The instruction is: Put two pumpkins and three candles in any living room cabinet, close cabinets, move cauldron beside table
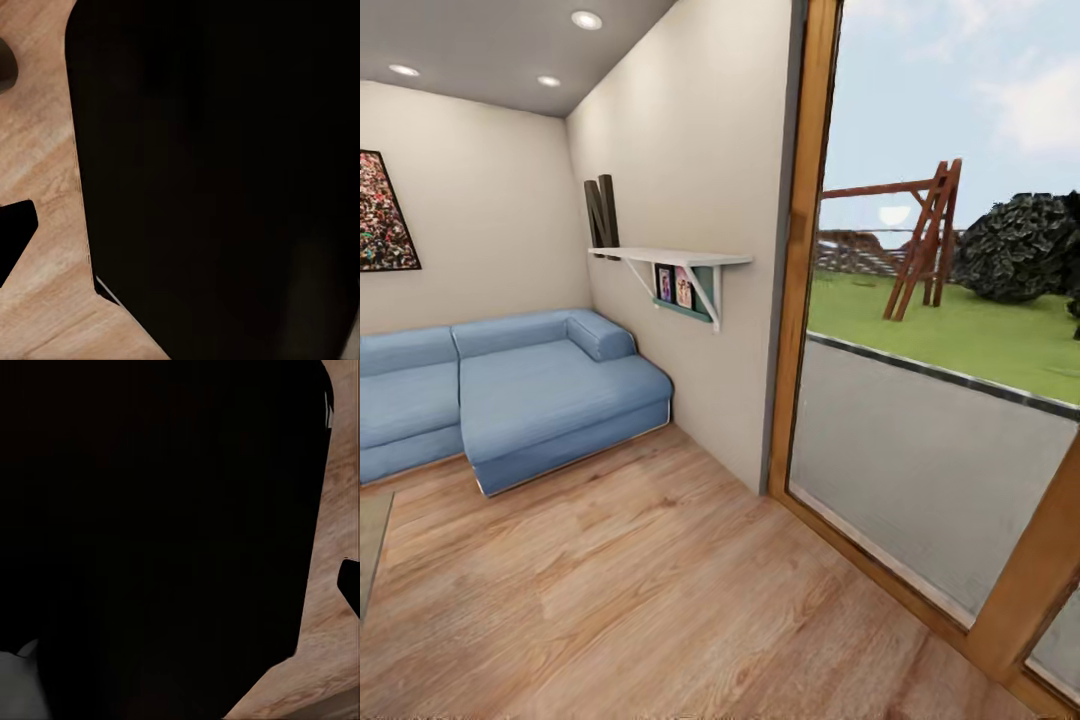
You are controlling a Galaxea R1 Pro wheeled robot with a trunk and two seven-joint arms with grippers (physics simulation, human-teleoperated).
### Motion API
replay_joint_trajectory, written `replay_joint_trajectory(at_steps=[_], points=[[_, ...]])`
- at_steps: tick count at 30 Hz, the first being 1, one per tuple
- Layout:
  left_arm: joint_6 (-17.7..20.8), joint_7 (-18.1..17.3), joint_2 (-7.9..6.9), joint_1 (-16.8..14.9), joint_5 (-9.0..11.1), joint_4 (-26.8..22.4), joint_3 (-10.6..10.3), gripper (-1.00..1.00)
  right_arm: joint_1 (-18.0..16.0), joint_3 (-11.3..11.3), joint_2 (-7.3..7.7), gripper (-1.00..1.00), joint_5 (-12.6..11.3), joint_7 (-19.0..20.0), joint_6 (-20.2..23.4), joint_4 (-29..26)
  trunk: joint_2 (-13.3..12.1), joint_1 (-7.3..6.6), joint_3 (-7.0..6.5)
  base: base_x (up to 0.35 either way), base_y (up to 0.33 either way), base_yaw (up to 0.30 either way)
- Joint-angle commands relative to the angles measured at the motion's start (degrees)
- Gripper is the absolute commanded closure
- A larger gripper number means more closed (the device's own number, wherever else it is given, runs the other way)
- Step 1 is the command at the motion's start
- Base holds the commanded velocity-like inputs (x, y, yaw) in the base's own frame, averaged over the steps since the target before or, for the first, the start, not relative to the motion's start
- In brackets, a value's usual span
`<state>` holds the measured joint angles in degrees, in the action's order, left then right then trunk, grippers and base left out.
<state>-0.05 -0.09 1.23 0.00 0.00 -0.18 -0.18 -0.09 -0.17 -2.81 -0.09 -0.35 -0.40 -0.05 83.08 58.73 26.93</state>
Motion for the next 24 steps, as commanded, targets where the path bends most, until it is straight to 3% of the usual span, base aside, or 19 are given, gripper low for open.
replay_joint_trajectory(at_steps=[1,13,24], points=[[0.0,0.0,0.0,0.0,0.0,0.0,0.0,-1.0,0.0,0.0,-0.03,-1.0,0.0,0.0,0.0,0.0,0.0,0.0,0.0,-0.233,-0.178,0.074],[0.0,0.0,0.0,0.0,-0.1,0.0,0.1,-1.0,0.0,-0.1,-0.08,-1.0,-0.2,0.0,0.0,0.0,0.0,0.0,0.0,-0.239,-0.198,0.247],[0.0,0.0,0.0,0.0,-0.1,0.0,0.0,-1.0,0.0,-0.1,-0.09,-1.0,-0.2,-0.1,0.0,0.0,0.0,0.0,0.0,-0.033,-0.133,0.283]])
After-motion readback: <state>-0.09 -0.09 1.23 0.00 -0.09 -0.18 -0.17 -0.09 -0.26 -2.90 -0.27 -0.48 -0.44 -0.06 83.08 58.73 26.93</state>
